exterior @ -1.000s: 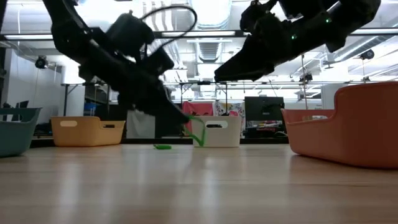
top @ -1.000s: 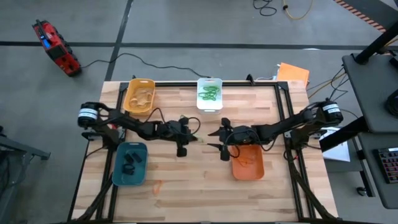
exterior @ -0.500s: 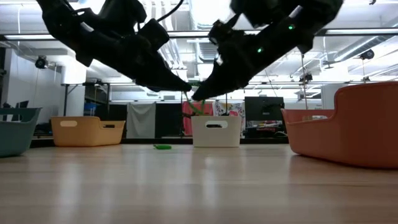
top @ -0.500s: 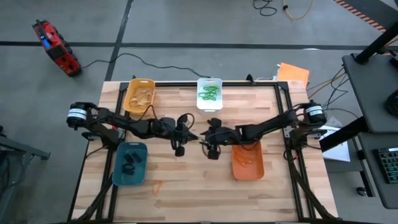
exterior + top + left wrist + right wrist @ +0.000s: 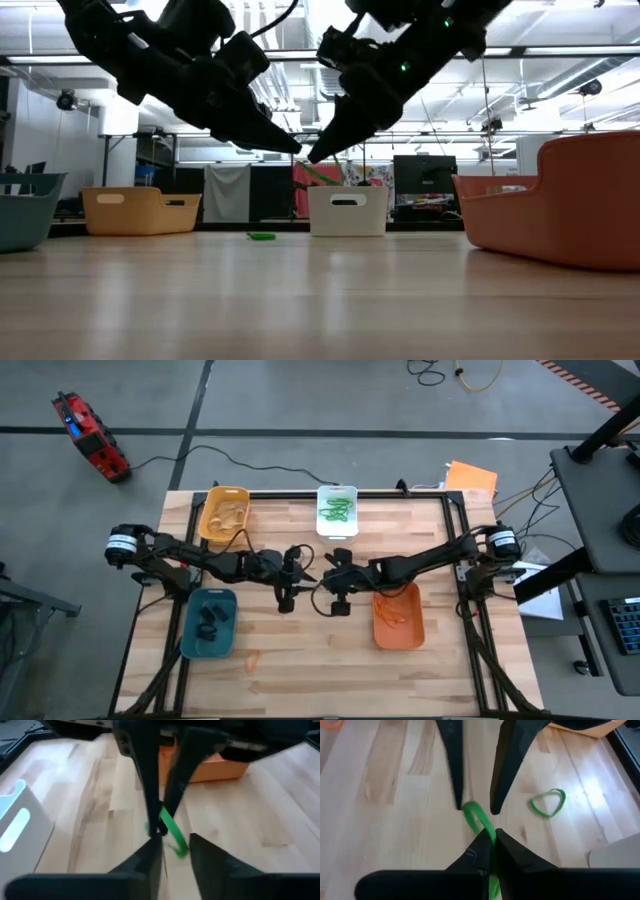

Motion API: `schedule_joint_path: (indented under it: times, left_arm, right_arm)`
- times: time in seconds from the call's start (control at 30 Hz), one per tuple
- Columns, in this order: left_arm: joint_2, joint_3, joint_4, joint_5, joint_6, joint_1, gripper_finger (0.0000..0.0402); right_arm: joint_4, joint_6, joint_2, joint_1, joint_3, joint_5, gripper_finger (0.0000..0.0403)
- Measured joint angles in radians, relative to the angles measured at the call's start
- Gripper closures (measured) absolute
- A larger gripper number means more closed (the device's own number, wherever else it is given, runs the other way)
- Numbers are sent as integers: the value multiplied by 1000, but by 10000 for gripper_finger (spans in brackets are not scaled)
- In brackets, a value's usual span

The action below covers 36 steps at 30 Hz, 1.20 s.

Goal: Sort rubber bands into baskets
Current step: Put the green rubber band into the white bin

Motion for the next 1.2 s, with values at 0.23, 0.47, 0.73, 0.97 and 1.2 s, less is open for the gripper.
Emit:
schedule_joint_path:
  times: [0.23,0.47,0.73,0.97,1.2]
  left_arm:
    - [-50,0,-58,-99,71,2,224]
    - [-180,0,-242,-277,35,3,189]
    - [-249,1,-391,-285,-55,-1,194]
    - [-237,-2,-398,-286,-117,-2,194]
    - [-190,-2,-388,-286,-154,-2,194]
  right_arm:
    - [-237,-23,-9,-21,117,76,394]
    - [-377,-164,-35,-181,250,200,394]
    - [-356,-130,-21,-521,277,-47,383]
    - [-362,29,-8,-705,277,-369,298]
    - [-403,21,-41,-665,280,-413,225]
